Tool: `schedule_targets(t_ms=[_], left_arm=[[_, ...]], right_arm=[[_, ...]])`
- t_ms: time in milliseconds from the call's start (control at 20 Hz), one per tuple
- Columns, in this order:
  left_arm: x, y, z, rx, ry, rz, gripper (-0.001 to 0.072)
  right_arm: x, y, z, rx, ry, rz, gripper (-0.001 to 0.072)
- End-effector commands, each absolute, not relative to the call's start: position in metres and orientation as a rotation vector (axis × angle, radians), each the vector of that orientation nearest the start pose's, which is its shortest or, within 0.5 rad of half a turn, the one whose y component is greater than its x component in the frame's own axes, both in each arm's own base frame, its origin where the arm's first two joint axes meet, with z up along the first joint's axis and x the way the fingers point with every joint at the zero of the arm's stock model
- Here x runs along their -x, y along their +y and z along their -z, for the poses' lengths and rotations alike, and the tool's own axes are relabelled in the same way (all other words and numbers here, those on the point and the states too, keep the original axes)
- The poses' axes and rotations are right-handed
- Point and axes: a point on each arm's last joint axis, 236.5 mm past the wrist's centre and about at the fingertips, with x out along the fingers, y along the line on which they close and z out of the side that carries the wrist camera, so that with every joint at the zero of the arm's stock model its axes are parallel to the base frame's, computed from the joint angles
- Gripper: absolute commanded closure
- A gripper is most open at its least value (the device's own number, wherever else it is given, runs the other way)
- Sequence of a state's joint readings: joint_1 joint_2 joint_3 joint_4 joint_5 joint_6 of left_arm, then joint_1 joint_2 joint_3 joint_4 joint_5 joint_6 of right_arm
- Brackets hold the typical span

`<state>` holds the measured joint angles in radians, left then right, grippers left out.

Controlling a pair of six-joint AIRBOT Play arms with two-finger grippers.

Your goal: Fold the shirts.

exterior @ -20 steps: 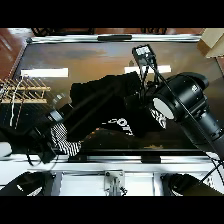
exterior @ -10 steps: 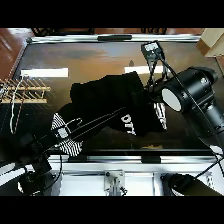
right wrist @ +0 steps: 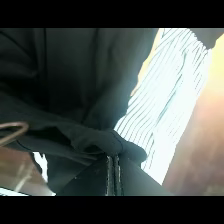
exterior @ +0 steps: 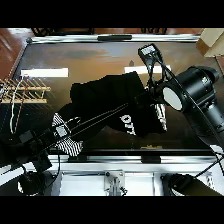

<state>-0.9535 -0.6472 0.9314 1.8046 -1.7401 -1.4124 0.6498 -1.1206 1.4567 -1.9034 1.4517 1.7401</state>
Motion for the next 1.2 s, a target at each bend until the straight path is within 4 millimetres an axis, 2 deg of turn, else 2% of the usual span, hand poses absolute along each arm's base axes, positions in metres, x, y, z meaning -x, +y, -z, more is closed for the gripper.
schedule_targets(t_ms=[0, 250, 500, 750, 900, 1000, 1150], left_arm=[[-0.142, -0.105, -0.085, -0.937, 1.192, 0.676, 0.0661], [-0.137, -0.097, -0.079, -0.865, 1.2, 0.624, 0.0661], [-0.146, -0.11, -0.079, -0.826, 1.083, 0.665, 0.0661], [-0.157, -0.137, -0.04, -0.842, 1.017, 0.74, 0.0662], [-0.164, -0.141, -0.03, -0.817, 1.02, 0.721, 0.0662], [-0.172, -0.137, -0.033, -0.778, 1.019, 0.679, 0.0662], [-0.184, -0.125, -0.051, -0.757, 0.96, 0.634, 0.0662]], right_arm=[[-0.333, 0.148, -0.167, 0.479, 0.983, -0.227, 0.065], [-0.333, 0.147, -0.167, 0.465, 0.986, -0.214, 0.0651], [-0.329, 0.148, -0.165, 0.452, 1.001, -0.215, 0.0651], [-0.325, 0.155, -0.162, 0.436, 1.013, -0.243, 0.0651], [-0.325, 0.155, -0.162, 0.435, 1.013, -0.244, 0.0651], [-0.325, 0.155, -0.162, 0.436, 1.012, -0.243, 0.0651], [-0.325, 0.155, -0.162, 0.436, 1.014, -0.242, 0.0651]])
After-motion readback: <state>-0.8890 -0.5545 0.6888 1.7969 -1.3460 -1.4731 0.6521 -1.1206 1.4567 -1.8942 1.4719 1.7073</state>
